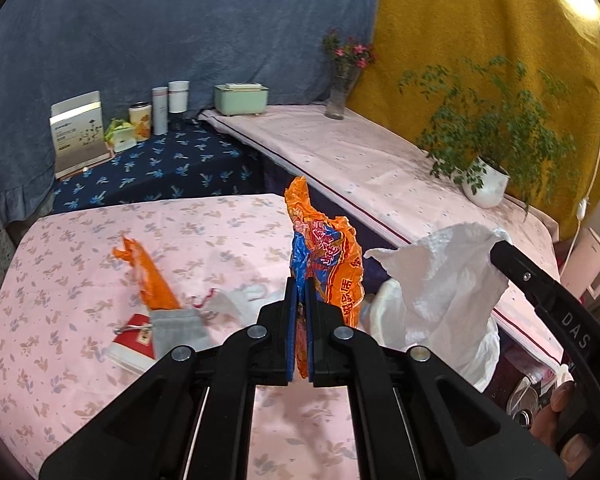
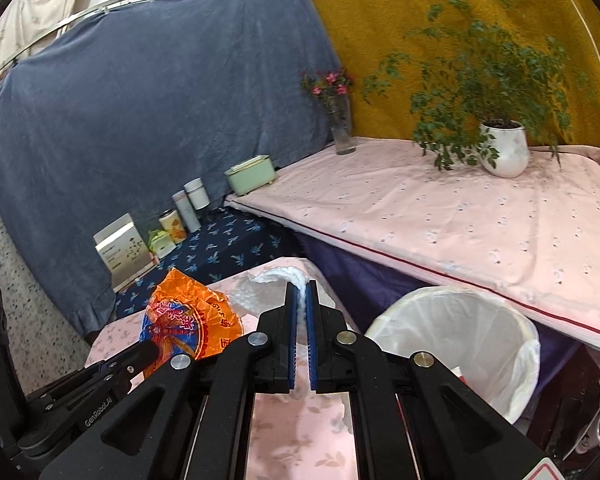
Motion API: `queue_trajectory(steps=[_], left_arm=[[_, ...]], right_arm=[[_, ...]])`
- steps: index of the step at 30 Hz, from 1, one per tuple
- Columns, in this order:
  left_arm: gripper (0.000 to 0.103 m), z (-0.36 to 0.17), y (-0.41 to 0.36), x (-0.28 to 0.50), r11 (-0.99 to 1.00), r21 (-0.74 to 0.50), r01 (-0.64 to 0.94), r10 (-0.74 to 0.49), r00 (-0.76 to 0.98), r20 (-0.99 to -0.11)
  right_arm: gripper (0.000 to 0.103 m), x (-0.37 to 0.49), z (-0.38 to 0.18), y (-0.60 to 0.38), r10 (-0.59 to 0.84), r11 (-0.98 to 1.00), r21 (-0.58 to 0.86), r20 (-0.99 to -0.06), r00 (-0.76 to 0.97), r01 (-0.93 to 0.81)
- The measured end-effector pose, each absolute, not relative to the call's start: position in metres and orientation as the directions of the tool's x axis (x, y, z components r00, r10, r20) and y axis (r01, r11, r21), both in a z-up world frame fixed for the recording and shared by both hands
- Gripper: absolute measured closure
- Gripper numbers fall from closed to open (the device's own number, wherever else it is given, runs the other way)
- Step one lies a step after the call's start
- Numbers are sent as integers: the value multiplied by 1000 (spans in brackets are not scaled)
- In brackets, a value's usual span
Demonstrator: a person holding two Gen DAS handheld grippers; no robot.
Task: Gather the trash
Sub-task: 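Carry wrapper and tissue over the bin and open both tools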
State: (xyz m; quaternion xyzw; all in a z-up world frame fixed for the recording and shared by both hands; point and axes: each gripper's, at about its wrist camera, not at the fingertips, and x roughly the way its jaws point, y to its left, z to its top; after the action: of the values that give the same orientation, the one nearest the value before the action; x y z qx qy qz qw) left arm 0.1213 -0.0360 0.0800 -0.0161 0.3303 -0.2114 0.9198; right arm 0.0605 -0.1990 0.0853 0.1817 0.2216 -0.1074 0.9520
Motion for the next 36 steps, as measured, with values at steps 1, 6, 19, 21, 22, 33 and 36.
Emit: queue_trajectory(steps=[1, 6, 19, 21, 22, 33, 36], left_arm=[[100, 80, -41, 120, 907, -166, 386, -403, 689, -603], [100, 77, -68, 115, 892, -157, 424, -426, 670, -608], [100, 57, -130, 109, 838, -145, 525, -480, 586, -653], [100, 52, -140, 109, 829, -151, 538, -489, 568, -662], [99, 49, -144, 109, 825, -155, 544, -494, 558, -667], [55, 29, -168, 109, 824, -160, 544, -493, 548, -676], [54, 26, -166, 110, 829, -164, 534, -486, 545, -683]], right_arm=[[98, 60, 85, -204, -129, 909, 299, -463, 877, 292], [98, 51, 81, -227, -164, 898, 294, -469, 868, 328], [98, 40, 60, -278, -227, 857, 305, -501, 835, 416], [98, 38, 53, -286, -233, 849, 306, -513, 826, 430], [98, 38, 50, -289, -236, 846, 305, -521, 820, 438], [56, 30, 24, -309, -308, 815, 254, -571, 761, 521], [52, 28, 22, -308, -307, 815, 254, -572, 760, 520]])
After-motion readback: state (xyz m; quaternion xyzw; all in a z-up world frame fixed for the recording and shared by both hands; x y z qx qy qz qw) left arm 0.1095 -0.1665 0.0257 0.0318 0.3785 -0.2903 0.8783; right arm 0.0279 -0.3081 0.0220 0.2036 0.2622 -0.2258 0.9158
